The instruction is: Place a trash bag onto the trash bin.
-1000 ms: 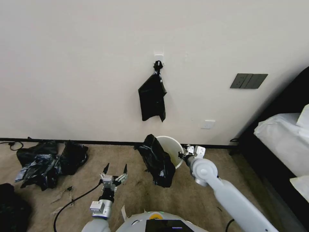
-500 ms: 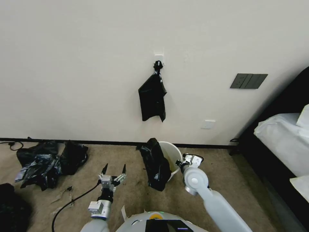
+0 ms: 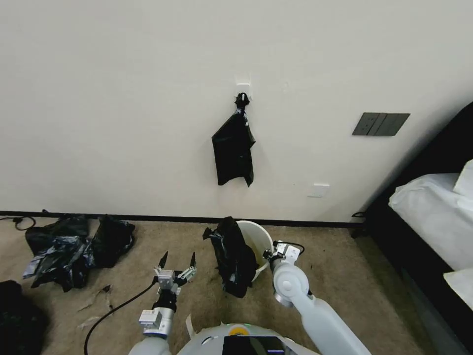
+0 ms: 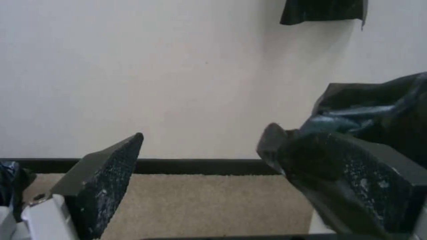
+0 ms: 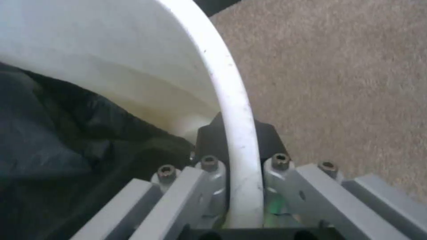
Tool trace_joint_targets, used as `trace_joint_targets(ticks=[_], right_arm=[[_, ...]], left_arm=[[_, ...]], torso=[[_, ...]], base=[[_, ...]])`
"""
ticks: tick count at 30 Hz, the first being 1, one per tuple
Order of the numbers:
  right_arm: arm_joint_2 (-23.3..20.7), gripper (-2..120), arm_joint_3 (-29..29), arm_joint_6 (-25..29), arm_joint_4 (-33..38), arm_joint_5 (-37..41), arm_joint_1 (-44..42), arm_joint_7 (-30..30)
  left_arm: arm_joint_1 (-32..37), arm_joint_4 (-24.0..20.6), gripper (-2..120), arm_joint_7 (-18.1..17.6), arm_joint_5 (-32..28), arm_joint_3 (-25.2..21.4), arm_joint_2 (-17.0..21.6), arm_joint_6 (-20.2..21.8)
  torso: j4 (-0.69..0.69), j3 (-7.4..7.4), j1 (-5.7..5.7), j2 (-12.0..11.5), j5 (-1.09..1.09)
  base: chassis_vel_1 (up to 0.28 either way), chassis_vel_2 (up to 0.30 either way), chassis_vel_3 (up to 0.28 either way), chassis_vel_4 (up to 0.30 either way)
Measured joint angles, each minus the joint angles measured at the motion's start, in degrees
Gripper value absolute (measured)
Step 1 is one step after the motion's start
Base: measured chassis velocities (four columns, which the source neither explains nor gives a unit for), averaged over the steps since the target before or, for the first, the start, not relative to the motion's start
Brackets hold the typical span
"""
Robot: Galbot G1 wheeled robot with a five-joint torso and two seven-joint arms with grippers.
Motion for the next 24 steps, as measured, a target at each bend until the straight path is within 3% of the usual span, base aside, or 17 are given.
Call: trace_joint_targets(ticks=[2, 8, 17, 20, 21, 24], right_arm=[[0.0, 18, 0.0, -0.2, 0.2, 0.0, -0.5, -0.1], [-0.5, 36, 0.7, -0.4, 1.4, 0.0, -1.4, -0.1], [-5.8, 68, 5.8, -1.6, 11.7, -3.3, -7.2, -0.4], [-8.8, 83, 9.0, -3.1, 18.0, -10.0, -11.6, -5.2], [-8.8, 83, 9.0, -3.1, 18.0, -10.0, -11.6, -5.2], [-11.4, 95, 9.1, -4.8, 23.0, -15.1, -12.1, -13.7]], left_arm=[[-0.1, -0.1, 100, 0.0, 0.2, 0.3, -0.1, 0.0], [-0.2, -0.1, 100, 0.0, 0.2, 0.8, -0.3, 0.0], [-0.1, -0.4, 100, 0.0, 0.4, 1.4, -0.6, 0.0], [-0.3, -0.1, 100, -0.1, 0.4, 1.8, -1.1, 0.0], [-0.3, -0.1, 100, -0.1, 0.4, 1.8, -1.1, 0.0], [-0.5, 0.5, 100, -0.2, 0.4, 2.4, -1.7, 0.5]], torso=[[-0.01, 0.00, 0.00, 0.0, 0.01], [0.00, 0.01, 0.00, 0.0, 0.01], [-0.01, 0.01, 0.00, 0.0, 0.02], [-0.03, 0.00, 0.00, 0.0, 0.00], [-0.03, 0.00, 0.00, 0.0, 0.00], [-0.02, 0.00, 0.00, 0.0, 0.01]], base=[[0.000, 0.000, 0.000, 0.000], [0.000, 0.000, 0.000, 0.000], [0.000, 0.000, 0.000, 0.000], [0.000, 0.000, 0.000, 0.000], [0.000, 0.000, 0.000, 0.000], [0.000, 0.000, 0.000, 0.000]])
